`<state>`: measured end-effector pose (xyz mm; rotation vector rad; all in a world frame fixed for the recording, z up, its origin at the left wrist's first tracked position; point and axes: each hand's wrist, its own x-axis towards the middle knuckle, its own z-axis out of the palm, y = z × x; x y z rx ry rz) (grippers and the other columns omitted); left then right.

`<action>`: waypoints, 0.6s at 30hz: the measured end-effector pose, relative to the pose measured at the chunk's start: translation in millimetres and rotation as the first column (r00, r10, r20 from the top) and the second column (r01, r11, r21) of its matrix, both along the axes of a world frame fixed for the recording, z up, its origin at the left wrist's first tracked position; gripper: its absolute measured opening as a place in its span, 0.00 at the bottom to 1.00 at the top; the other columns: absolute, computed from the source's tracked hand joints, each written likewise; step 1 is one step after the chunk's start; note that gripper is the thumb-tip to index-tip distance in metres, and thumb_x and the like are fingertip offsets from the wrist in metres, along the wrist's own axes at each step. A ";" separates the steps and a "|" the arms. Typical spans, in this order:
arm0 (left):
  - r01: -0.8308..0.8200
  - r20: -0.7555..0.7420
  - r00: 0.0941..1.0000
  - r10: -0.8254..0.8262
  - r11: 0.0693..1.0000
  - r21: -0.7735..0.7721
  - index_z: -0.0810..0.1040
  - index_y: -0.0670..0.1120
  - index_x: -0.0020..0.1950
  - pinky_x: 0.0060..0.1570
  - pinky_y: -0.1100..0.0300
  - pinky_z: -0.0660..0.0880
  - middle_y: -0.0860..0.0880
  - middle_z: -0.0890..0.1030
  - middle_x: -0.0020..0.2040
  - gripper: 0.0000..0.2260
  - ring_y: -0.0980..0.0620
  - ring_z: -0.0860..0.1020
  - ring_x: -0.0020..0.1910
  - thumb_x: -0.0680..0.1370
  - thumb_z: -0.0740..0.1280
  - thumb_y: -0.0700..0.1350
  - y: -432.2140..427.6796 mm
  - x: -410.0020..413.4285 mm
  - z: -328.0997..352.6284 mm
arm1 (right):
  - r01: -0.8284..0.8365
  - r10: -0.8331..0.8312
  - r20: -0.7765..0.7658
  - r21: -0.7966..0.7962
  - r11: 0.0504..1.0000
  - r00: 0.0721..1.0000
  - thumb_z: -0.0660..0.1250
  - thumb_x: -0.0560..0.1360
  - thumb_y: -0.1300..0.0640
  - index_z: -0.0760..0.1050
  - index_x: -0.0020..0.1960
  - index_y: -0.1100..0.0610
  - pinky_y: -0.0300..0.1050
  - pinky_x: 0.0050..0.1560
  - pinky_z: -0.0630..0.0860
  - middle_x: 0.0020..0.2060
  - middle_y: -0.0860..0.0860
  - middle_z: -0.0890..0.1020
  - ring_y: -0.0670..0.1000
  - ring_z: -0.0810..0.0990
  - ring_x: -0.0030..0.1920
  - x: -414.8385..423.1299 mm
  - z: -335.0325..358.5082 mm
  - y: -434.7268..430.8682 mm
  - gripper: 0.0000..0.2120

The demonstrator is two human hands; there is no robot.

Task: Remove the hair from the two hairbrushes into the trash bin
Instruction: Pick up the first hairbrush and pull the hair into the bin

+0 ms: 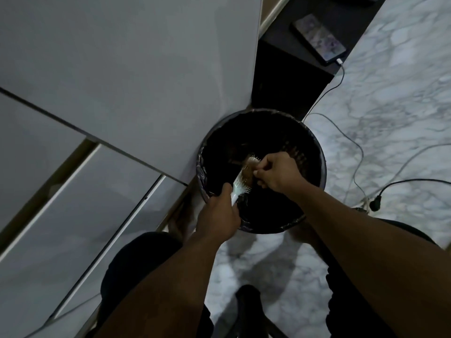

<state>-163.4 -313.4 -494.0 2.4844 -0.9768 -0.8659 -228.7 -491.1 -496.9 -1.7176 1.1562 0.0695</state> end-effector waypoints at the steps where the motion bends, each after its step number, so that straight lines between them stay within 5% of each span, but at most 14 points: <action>1: 0.008 0.008 1.000 -0.008 1.000 0.019 0.64 0.49 0.60 0.38 0.48 0.75 0.42 0.79 0.47 0.11 0.37 0.79 0.43 0.80 0.62 0.46 -0.6 -1.7 -0.6 | -0.025 0.025 -0.022 0.004 1.000 0.999 0.73 0.74 0.64 0.79 0.41 0.62 0.34 0.27 0.77 0.31 0.57 0.82 0.46 0.80 0.26 0.1 -0.3 -2.0 0.05; 5: 0.013 0.028 0.999 -0.015 0.998 0.066 0.64 0.49 0.64 0.41 0.47 0.76 0.41 0.80 0.50 0.12 0.37 0.79 0.46 0.82 0.60 0.46 -1.8 -5.6 -3.6 | -0.054 0.055 -0.011 0.103 0.993 0.998 0.71 0.76 0.63 0.79 0.42 0.56 0.35 0.32 0.72 0.32 0.49 0.79 0.44 0.76 0.30 0.4 -2.9 -7.8 0.05; 9: -0.004 0.027 1.000 0.002 0.997 0.073 0.64 0.49 0.64 0.42 0.47 0.75 0.41 0.80 0.51 0.12 0.37 0.79 0.47 0.82 0.60 0.46 -1.1 -4.4 -5.5 | 0.010 -0.022 0.056 0.212 0.977 0.998 0.68 0.79 0.57 0.83 0.44 0.57 0.40 0.34 0.74 0.36 0.55 0.81 0.50 0.78 0.33 0.4 -1.6 -6.3 0.07; 13: -0.040 0.020 0.999 0.040 0.999 0.034 0.65 0.49 0.62 0.40 0.47 0.76 0.42 0.80 0.48 0.10 0.38 0.79 0.45 0.81 0.60 0.46 -2.8 -2.0 -7.5 | 0.124 -0.139 0.045 0.246 0.961 0.989 0.65 0.79 0.50 0.79 0.52 0.54 0.44 0.39 0.76 0.47 0.52 0.81 0.52 0.80 0.48 4.2 -1.6 -4.7 0.08; 16: -0.036 0.040 0.999 0.036 0.999 0.004 0.65 0.49 0.61 0.37 0.50 0.73 0.43 0.80 0.46 0.10 0.40 0.79 0.43 0.81 0.61 0.46 -4.8 -0.4 -8.5 | 0.151 -0.185 0.085 0.306 0.940 0.979 0.73 0.71 0.39 0.68 0.68 0.48 0.48 0.45 0.83 0.56 0.48 0.77 0.50 0.80 0.55 3.3 2.7 0.4 0.30; 18: -0.030 0.037 0.999 0.030 0.999 -0.015 0.66 0.48 0.62 0.36 0.52 0.72 0.44 0.79 0.45 0.11 0.40 0.79 0.42 0.81 0.61 0.45 -6.2 -1.3 -7.9 | 0.057 -0.086 0.120 0.226 0.973 0.989 0.79 0.67 0.42 0.68 0.71 0.49 0.50 0.47 0.85 0.52 0.44 0.77 0.47 0.81 0.52 4.3 3.6 6.1 0.37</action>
